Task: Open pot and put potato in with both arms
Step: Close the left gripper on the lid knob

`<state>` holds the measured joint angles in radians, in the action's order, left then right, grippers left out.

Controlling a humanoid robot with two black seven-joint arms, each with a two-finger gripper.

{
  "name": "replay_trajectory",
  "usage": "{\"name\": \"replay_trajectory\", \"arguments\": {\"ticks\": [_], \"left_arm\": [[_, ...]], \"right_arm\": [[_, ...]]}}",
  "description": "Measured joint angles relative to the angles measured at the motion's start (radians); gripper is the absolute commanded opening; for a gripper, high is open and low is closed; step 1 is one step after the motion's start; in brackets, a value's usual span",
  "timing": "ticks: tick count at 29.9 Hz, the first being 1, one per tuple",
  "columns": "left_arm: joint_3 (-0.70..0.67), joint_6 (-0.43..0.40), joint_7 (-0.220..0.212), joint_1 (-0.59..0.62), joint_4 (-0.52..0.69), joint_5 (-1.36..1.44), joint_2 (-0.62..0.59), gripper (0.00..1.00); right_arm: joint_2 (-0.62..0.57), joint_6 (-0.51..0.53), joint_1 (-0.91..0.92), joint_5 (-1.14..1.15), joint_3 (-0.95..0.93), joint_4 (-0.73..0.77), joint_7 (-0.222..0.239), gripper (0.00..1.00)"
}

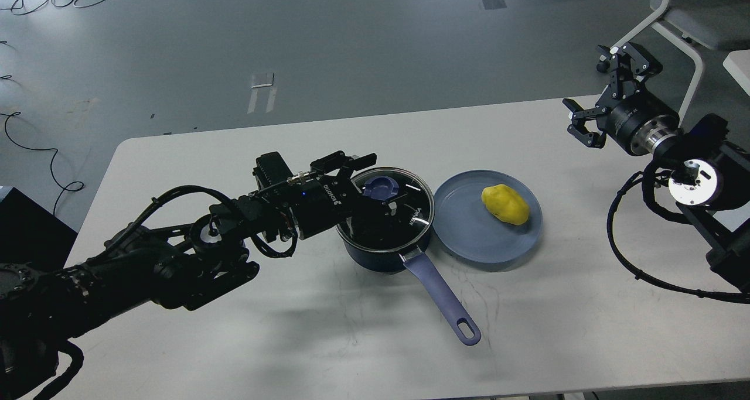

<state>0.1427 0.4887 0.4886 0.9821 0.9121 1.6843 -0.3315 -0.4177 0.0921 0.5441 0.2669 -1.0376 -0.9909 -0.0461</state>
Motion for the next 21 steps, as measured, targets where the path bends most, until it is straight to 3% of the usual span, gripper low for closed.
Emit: {"name": "replay_trajectory", "arguments": {"ticks": [21], "left_arm": [[0.000,0.000,0.000,-0.016,-0.003,0.003,0.017,0.98]], "right_arm": [[-0.002,0.000,0.005,0.001,0.001,0.008,0.005,1.00]]}}
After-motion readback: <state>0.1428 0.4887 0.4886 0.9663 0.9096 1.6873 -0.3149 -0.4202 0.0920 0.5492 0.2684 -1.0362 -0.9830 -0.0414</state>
